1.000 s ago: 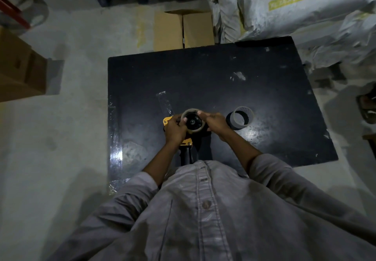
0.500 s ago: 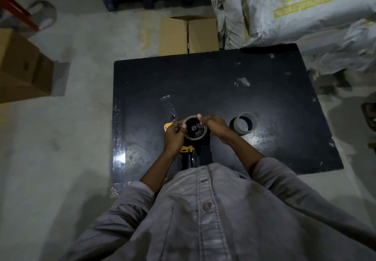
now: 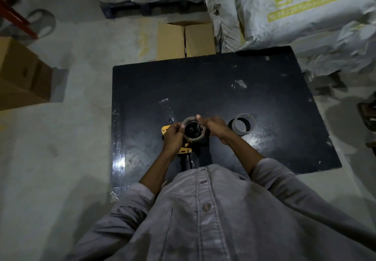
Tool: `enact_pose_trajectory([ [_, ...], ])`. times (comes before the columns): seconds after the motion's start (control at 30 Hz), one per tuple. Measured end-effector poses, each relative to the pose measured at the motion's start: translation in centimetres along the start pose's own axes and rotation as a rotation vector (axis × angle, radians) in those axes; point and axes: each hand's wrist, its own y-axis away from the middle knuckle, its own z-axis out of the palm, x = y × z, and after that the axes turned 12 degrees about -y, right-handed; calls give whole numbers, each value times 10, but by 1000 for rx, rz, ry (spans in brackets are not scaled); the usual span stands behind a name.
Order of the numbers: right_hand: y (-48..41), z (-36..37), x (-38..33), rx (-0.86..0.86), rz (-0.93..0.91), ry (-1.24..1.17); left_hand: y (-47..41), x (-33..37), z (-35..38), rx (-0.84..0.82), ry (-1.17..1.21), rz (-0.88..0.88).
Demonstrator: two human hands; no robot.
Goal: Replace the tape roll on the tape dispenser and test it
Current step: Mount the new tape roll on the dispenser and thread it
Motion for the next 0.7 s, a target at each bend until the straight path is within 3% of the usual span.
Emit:
enact_pose_trajectory([
  [0.2,4,8,4,52,-33,16,0,3,-7,31,-230,100],
  [0.7,4,15,2,67,117,-162,-7,3,-1,158,-362,110],
])
